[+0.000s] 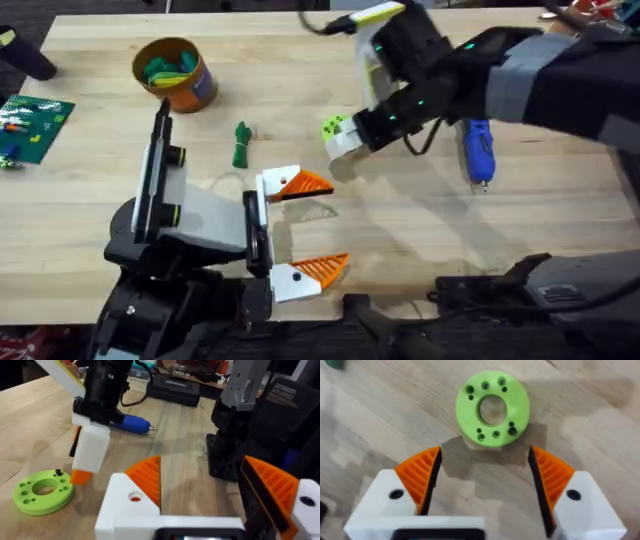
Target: Pick up the gripper from the table and insert it into the empty holder that is missing its gripper. Then pick up a screw, insert it into the mounting hole, and use the screwdriver to tighten it. Finally, clean up the table by picking up the vegetable and placing it into the bucket.
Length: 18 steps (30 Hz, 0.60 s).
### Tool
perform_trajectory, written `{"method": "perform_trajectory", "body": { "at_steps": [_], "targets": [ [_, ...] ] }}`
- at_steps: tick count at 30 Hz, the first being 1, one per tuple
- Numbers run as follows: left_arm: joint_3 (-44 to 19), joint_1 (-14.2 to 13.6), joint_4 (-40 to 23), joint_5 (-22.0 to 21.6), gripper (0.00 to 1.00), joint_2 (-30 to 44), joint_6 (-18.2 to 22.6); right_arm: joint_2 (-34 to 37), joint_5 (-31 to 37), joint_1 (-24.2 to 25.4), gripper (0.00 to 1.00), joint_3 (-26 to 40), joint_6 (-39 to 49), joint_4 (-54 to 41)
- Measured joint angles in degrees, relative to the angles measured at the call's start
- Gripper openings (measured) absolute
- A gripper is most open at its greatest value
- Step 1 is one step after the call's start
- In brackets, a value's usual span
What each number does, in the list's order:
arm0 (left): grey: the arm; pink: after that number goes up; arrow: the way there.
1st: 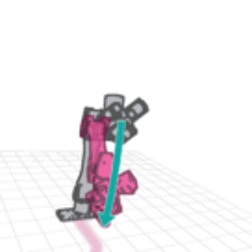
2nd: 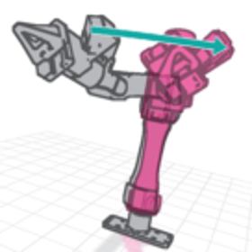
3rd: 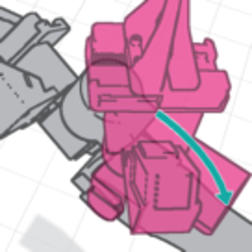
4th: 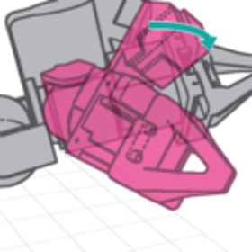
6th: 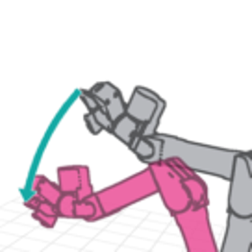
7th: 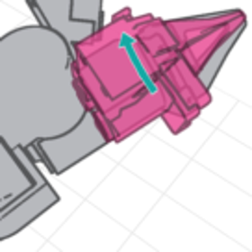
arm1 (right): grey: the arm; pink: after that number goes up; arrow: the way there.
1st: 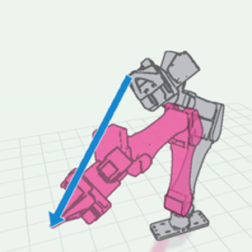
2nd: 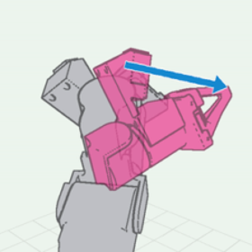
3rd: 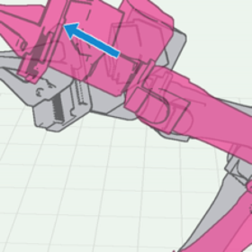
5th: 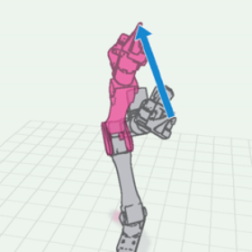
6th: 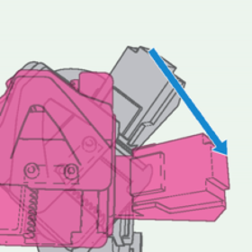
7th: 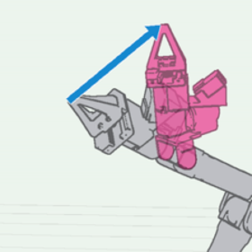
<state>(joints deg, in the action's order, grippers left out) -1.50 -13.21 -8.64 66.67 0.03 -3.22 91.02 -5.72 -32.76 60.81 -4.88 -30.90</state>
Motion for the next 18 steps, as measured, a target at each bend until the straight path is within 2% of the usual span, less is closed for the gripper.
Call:
{"method": "perform_trajectory", "body": {
  "at_steps": [1,2,3,5,6,10,11,18],
  "targets": [
    [0.0,0.0,0.0,0.0,0.985,0.02,0.0,0.0,1.61,-1.1,0.947,0.0,0.39,0.61],
    [0.0,0.0,0.0,0.0,0.985,0.0,0.0,0.0,3.42,-2.03,0.845,0.0,0.41,1.24],
    [0.0,0.0,0.0,0.0,0.985,0.0,0.0,0.0,6.54,-3.02,0.427,0.03,0.65,1.89],
    [0.0,0.0,0.0,0.0,0.985,0.0,0.0,0.0,7.99,-3.03,0.128,0.03,0.65,1.99],
    [0.0,0.0,0.0,0.0,0.985,0.02,0.0,0.0,8.46,-3.01,0.086,0.03,0.32,2.0],
    [0.0,0.0,0.0,0.0,0.985,0.02,0.0,0.0,9.64,-2.94,0.662,0.03,0.46,2.0],
    [0.0,0.0,0.0,0.0,0.985,0.0,0.0,0.0,10.12,-2.96,0.976,0.03,0.71,2.0],
    [0.0,0.0,0.0,0.0,0.985,0.02,0.0,0.0,10.48,-2.96,0.994,0.03,0.67,2.0]
  ]
}}
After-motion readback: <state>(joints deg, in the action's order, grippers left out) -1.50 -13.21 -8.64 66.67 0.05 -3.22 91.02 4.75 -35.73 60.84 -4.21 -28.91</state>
